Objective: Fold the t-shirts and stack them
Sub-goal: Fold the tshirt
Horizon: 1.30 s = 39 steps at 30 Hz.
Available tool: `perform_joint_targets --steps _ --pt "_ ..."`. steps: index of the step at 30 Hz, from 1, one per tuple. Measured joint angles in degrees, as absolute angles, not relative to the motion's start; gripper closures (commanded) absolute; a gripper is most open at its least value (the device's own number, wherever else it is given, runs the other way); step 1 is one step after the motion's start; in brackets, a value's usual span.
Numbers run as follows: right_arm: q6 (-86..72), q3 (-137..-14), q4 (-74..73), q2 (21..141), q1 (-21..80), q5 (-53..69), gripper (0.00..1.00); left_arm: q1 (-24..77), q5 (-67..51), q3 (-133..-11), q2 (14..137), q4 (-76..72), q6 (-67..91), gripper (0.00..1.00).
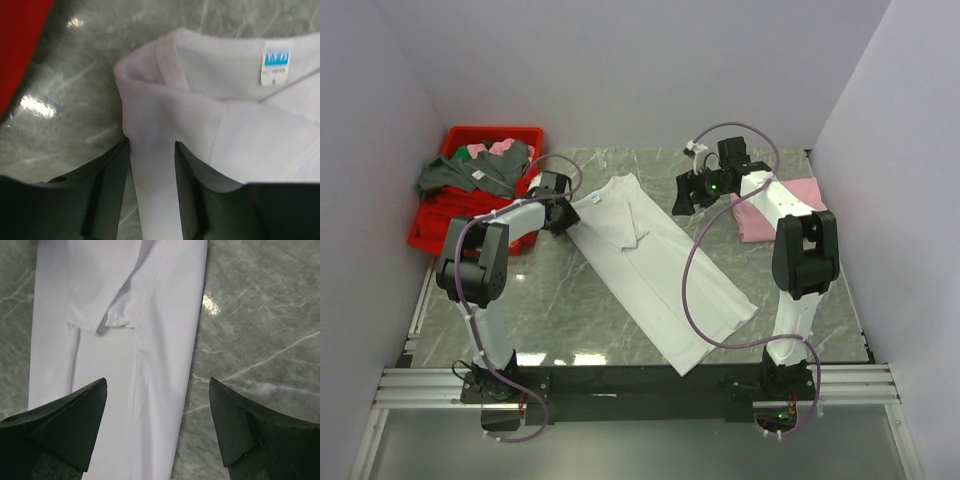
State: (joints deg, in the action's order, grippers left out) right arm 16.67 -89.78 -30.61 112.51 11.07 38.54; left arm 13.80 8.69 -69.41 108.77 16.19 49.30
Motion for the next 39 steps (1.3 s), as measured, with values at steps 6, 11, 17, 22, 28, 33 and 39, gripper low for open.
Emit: perform_joint_targets --steps 6,11,17,22,28,33,39 --pt "14.24 -87.53 -27.29 111.61 10.66 38.54 0.11 11.86 10.17 -75.57 113.25 19.64 48.75 0.68" --pt "13.15 -87.44 -26.48 111.59 10.61 38.37 0.11 10.28 7.51 -86.02 120.36 22.22 45.87 0.82" --pt "12.14 -87.53 -25.04 111.57 10.63 37.1 0.11 8.78 2.13 -102.21 130.91 25.02 42.19 0.86" --pt "12.05 -87.13 -23.42 110.1 10.79 35.57 0.1 7.88 -3.64 -118.17 140.53 27.97 40.01 0.81" --pt "15.86 -82.02 -22.31 99.53 11.0 34.44 0.09 7.38 -9.89 -123.04 142.78 27.03 37.56 0.67" --pt "20.4 -69.25 -14.41 82.52 11.11 33.74 0.08 7.35 -8.14 -99.31 122.45 21.54 32.25 0.43" --pt "32.56 -62.65 -15.51 77.01 10.83 44.03 0.18 6.92 -6.52 -72.73 86.39 5.63 23.14 0.0"
